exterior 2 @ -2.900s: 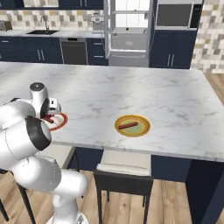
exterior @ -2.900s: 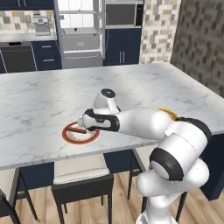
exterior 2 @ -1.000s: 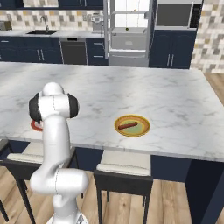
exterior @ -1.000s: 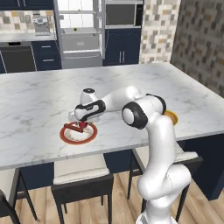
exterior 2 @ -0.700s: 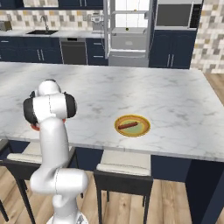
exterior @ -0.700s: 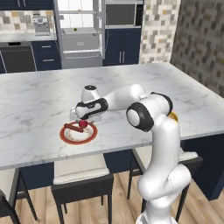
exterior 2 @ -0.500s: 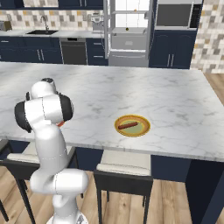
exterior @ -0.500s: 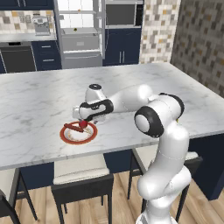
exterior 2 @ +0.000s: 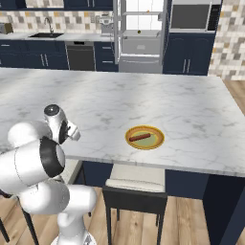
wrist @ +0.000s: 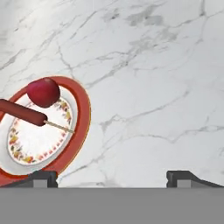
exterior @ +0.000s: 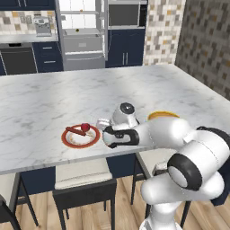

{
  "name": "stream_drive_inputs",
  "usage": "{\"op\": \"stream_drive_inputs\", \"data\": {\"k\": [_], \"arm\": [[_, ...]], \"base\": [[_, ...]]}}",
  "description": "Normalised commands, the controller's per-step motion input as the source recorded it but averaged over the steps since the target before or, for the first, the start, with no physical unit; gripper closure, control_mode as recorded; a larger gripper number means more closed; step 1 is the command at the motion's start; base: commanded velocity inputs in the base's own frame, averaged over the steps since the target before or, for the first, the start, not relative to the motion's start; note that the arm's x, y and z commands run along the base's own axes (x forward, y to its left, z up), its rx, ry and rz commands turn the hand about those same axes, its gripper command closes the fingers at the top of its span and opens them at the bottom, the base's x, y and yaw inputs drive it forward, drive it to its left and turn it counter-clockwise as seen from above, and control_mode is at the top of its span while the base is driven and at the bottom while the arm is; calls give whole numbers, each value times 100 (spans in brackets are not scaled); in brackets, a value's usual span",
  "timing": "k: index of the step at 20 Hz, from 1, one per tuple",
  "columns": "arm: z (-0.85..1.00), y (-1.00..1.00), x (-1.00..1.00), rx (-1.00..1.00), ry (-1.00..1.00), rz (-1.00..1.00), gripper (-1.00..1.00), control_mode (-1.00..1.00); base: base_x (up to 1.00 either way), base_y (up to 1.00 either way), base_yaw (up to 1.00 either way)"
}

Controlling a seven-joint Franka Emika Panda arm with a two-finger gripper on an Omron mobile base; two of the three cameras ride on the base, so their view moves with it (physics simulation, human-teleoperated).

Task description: Pick up the pear and apple from the fridge and place one fruit on each plate on the dining counter.

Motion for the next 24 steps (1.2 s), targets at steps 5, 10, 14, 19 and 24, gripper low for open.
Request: {"op": "stream_drive_inputs", "data": {"k": [5,10,14,19,24], "arm": [[80,-86,-100,0,-44,-3,-100,-100],[92,-85,-100,-3,-29,-10,-100,-100],[55,-82,-100,-17,-10,-15,-100,-100],[-3,-73,-74,-9,1,-12,-100,-100],[-76,-1,-53,-1,4,7,-100,-100]], "base": [[0,0,0],[0,0,0],[0,0,0],[0,0,0],[0,0,0]]}}
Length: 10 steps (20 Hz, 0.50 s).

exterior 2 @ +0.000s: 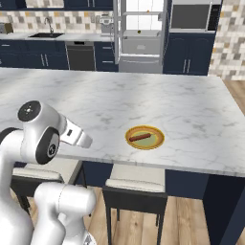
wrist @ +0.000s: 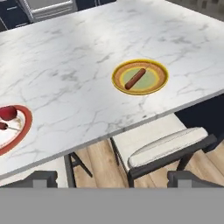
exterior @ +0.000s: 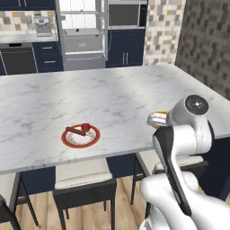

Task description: Pick up the pear and apple from the fridge and place one fruit on each plate on the dining counter.

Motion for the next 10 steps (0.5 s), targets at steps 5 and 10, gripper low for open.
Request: {"op": "stream_drive_inputs", "data": {"k": [5,10], "arm": [[-29,-2,-29,0,0,6,-100,-100],[-6,0,-9,0,0,0,-100,100]], "base": [[0,0,0],[-31,-18,0]]}}
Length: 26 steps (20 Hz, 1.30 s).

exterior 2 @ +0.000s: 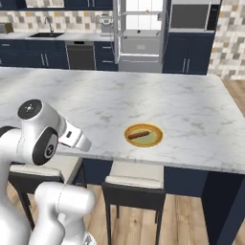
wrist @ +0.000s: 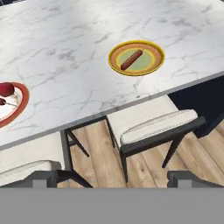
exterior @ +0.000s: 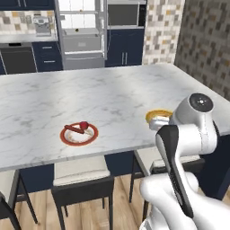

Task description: Pick up the pear and apple from the fridge and place one fruit on each plate on the dining counter.

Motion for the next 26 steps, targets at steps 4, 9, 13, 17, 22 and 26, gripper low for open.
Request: {"op": "stream_drive_inputs", "data": {"k": [4,9,13,17,22,26], "arm": [[0,0,0,0,0,0,-100,100],[0,0,0,0,0,0,-100,100],[0,0,0,0,0,0,-100,100],[0,0,0,0,0,0,-100,100],[0,0,0,0,0,0,-100,100],[0,0,0,0,0,0,-100,100]], "base": [[-41,-70,-6],[5,-100,-10],[5,-100,-11],[7,-100,-9],[20,-100,-7],[40,-100,-5]]}}
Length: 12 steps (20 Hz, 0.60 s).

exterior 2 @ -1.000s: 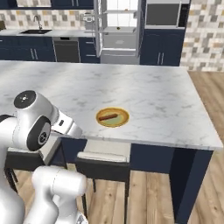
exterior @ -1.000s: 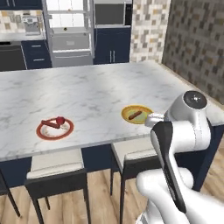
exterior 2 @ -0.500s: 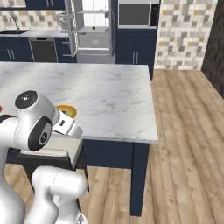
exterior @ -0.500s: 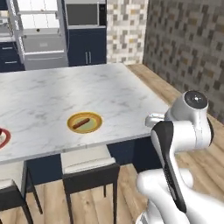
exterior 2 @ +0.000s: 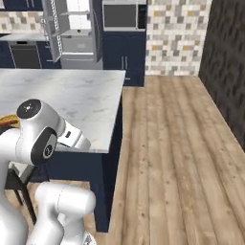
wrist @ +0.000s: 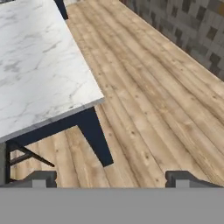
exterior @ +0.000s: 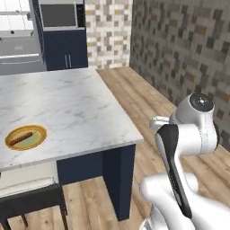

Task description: Pick up the pear and apple from the fridge and place one fruit on each plate on the dining counter.

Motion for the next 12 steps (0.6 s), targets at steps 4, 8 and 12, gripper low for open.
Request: {"op": "stream_drive_inputs", "data": {"k": [4,8,12], "arm": [[0,0,0,0,0,0,-100,100],[0,0,0,0,0,0,-100,100],[0,0,0,0,0,0,-100,100]], "base": [[63,-95,-1],[97,-73,0],[100,-65,1]]}}
